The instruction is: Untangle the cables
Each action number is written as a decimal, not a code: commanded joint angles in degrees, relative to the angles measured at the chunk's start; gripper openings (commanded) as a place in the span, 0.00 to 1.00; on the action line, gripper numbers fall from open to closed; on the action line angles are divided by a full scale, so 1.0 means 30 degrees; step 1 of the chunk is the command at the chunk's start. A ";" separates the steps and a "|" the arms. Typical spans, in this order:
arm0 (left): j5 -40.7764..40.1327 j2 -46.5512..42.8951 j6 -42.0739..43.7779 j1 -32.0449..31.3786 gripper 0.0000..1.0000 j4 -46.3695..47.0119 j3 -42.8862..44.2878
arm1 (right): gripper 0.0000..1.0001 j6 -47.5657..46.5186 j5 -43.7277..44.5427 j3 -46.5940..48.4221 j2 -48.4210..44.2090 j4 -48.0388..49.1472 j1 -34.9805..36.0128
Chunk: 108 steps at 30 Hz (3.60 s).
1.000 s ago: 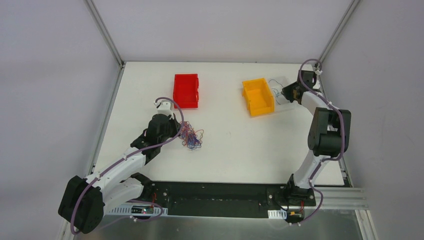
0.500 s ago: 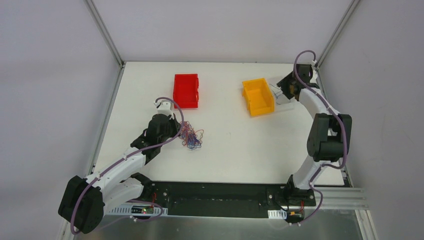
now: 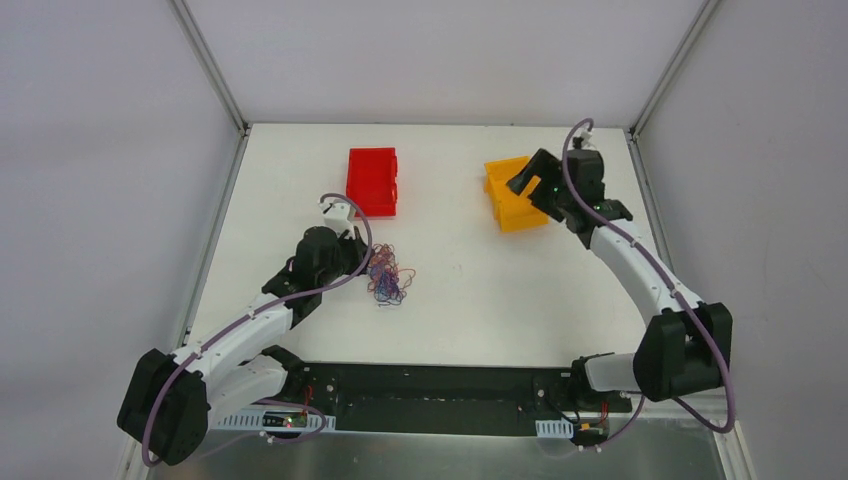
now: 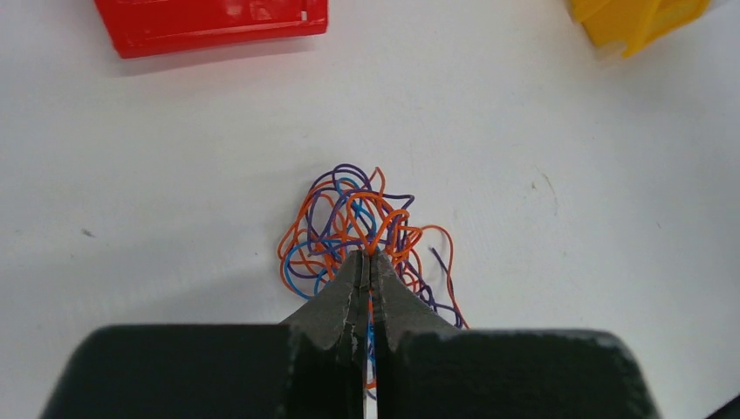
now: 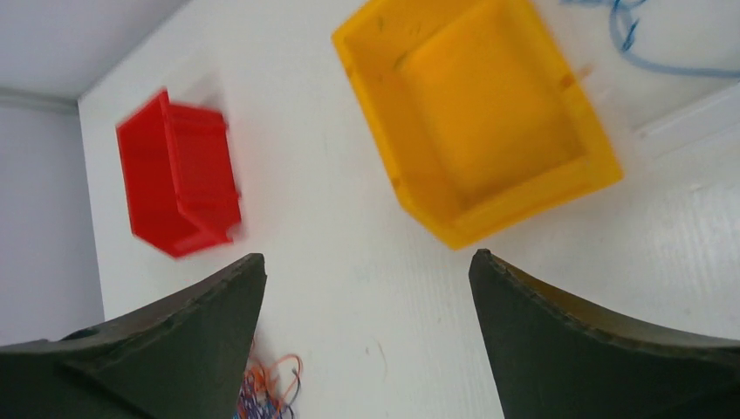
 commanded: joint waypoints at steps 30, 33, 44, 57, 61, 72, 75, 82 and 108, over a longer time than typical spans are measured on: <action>0.8728 0.1640 -0.1822 -0.2883 0.00 0.2891 0.2342 | 0.87 -0.1749 -0.1867 -1.0332 -0.2162 1.0964 0.8791; 1.0362 0.2746 -0.2572 -0.3034 0.00 0.2518 0.3997 | 0.86 -0.1822 -0.1889 -1.0916 -0.2809 1.1250 0.8791; 0.6803 0.4530 -0.1105 -0.3034 0.41 -0.3299 0.7015 | 0.85 -0.1432 -0.0443 -1.3061 -0.5419 1.2290 0.8806; 0.4025 0.2226 -0.1455 -0.3063 0.98 -0.8940 0.5282 | 0.84 -0.1218 -0.0315 -1.2296 -0.4928 1.1476 0.8791; 0.4195 0.3083 -0.0879 -0.3313 0.96 -0.9600 0.4832 | 0.85 -0.1207 -0.0361 -1.2072 -0.4869 1.1153 0.8795; 0.6033 0.9514 -0.0424 -0.5156 0.28 -0.9374 0.6743 | 0.84 -0.0924 -0.1071 -1.1349 -0.3146 1.1100 0.8798; 0.5325 0.8666 -0.0874 -0.5139 0.00 -0.9176 0.6669 | 0.80 -0.0791 -0.1513 -1.1418 -0.3190 1.0977 0.8806; 0.4245 0.5686 -0.2391 -0.5114 0.00 -0.6750 0.5340 | 0.68 -0.0522 -0.3176 -1.1251 -0.2318 1.1200 0.8793; 0.5544 0.6637 -0.4497 -0.5129 0.00 -0.3742 0.5499 | 0.65 0.0456 -0.8698 -1.2085 -0.1972 1.6199 0.9174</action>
